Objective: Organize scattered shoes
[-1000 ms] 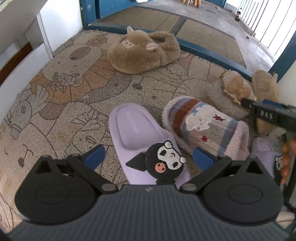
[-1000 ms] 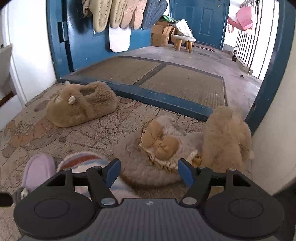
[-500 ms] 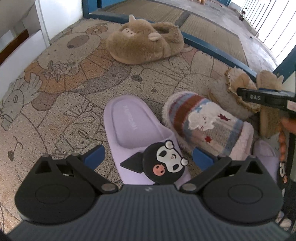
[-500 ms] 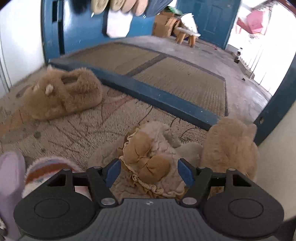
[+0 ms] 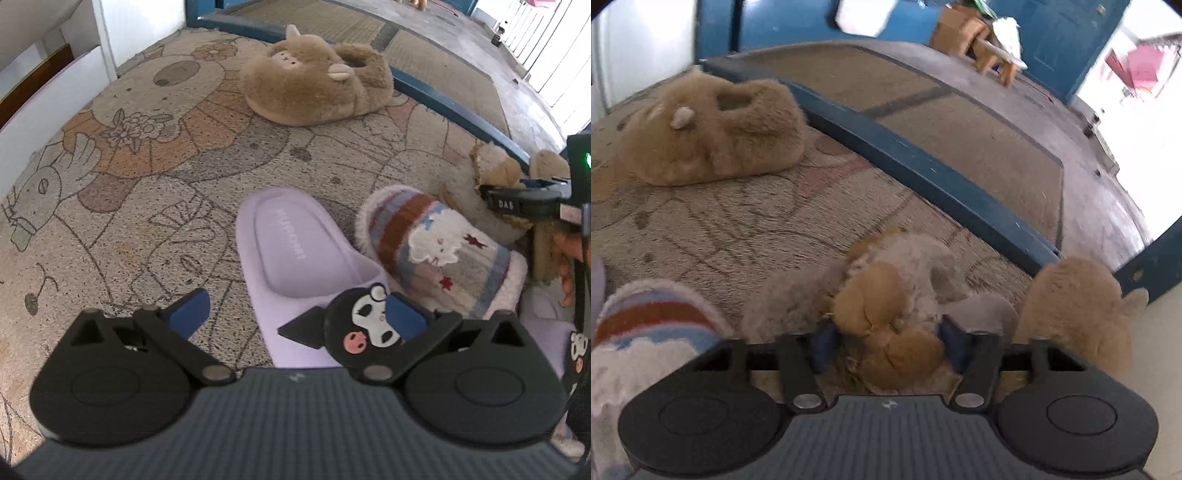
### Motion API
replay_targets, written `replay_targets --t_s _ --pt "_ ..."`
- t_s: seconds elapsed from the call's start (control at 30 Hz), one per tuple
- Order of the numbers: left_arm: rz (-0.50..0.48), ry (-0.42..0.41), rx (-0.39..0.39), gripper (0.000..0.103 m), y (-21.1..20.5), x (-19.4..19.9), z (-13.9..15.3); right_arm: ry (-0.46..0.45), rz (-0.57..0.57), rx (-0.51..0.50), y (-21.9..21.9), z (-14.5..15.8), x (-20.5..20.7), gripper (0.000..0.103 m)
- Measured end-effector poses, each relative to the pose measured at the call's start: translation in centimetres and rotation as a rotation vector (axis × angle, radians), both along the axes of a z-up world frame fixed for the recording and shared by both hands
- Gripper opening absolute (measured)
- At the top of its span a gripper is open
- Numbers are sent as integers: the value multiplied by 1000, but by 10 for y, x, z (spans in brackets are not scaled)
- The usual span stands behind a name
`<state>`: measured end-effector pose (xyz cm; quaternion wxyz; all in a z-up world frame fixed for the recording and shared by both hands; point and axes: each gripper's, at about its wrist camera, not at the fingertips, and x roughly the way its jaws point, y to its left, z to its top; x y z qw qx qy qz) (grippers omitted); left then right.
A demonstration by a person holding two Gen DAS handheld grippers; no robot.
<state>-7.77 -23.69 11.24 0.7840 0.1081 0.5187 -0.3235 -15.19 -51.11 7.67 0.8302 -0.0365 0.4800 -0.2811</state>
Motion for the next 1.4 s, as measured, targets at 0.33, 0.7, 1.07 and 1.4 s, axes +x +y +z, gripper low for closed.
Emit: replay_targets --t_s 0.33,0.7,1.07,1.4 --pt "0 8 2 103 1 1 -1 -64 87 -110 23 19 -12 31" --pt "27 13 2 103 7 10 1 -167 241 -135 56 47 -13 31" --pt "164 61 -3 103 41 41 -3 -286 497 -136 110 82 -9 31" --pt "329 81 -67 103 78 76 12 -240 777 -29 182 90 -4 31"
